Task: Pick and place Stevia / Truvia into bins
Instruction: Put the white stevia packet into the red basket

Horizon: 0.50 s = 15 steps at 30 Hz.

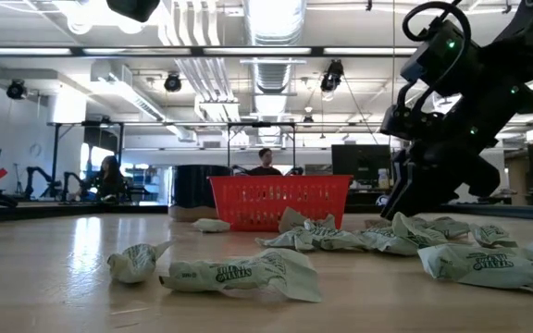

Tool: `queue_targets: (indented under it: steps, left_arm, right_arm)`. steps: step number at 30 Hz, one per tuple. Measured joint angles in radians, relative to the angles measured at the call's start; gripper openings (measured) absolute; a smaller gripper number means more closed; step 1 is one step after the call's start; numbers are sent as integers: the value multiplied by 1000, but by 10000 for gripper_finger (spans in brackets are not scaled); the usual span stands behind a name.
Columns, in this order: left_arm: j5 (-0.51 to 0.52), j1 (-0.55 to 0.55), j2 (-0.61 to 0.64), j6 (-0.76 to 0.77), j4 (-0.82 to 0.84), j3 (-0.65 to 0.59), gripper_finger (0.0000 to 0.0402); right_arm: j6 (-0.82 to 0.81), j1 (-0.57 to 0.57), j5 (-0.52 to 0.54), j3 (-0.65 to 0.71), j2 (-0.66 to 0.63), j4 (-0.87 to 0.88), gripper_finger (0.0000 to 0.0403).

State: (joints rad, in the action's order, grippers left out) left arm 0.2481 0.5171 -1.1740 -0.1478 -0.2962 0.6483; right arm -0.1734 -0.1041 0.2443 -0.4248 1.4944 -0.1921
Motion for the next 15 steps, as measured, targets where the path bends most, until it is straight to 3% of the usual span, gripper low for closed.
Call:
queue_targets:
  steps: [15]
  left_arm:
    - [1,1,0,0,0,0,142]
  right_arm:
    - [-6,11,18,-1,0,37,55]
